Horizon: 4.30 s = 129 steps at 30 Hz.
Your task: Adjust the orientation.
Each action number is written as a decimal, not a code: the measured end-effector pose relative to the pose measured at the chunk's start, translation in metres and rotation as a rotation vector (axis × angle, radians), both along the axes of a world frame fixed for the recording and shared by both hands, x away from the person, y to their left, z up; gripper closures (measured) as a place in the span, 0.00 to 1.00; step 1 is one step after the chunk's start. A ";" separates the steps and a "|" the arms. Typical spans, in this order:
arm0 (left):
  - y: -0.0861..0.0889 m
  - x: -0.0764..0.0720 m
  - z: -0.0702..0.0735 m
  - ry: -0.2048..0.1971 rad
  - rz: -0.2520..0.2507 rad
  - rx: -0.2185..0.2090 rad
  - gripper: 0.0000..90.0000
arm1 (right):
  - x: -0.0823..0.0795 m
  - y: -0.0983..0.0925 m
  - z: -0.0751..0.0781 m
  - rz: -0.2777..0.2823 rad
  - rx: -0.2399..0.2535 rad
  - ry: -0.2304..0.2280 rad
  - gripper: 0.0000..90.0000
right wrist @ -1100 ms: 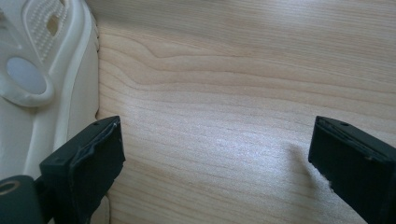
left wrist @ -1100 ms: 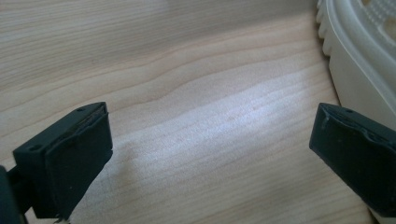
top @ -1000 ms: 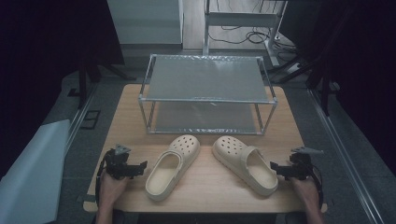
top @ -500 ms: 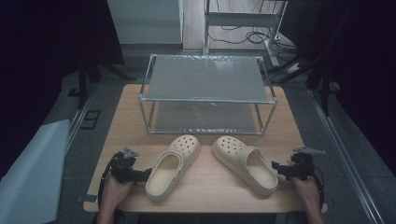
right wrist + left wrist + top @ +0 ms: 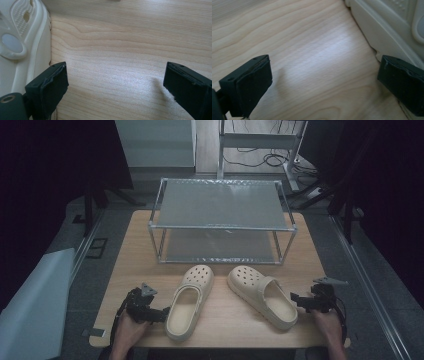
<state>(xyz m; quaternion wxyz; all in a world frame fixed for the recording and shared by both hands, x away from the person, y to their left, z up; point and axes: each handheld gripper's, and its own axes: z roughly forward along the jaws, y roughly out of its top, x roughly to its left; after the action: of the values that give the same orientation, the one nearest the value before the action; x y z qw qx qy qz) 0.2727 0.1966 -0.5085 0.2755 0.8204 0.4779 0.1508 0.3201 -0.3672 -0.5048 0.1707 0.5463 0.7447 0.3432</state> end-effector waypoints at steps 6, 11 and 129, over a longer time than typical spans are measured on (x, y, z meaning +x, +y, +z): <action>-0.012 -0.008 0.001 0.004 -0.026 0.000 0.00 | 0.000 0.000 0.001 -0.001 -0.002 -0.002 0.06; -0.023 -0.014 0.000 0.021 -0.048 -0.015 0.00 | 0.000 0.001 0.000 0.006 -0.009 -0.004 0.07; -0.015 0.084 0.133 0.234 -0.015 -0.705 0.85 | 0.001 0.000 -0.002 -0.018 -0.016 0.008 0.05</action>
<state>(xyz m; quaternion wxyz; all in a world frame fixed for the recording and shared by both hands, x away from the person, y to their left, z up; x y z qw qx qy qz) 0.3571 0.1814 -0.3754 0.4855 0.6903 0.5229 -0.1199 0.3211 -0.3670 -0.5070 0.1751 0.5532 0.7430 0.3336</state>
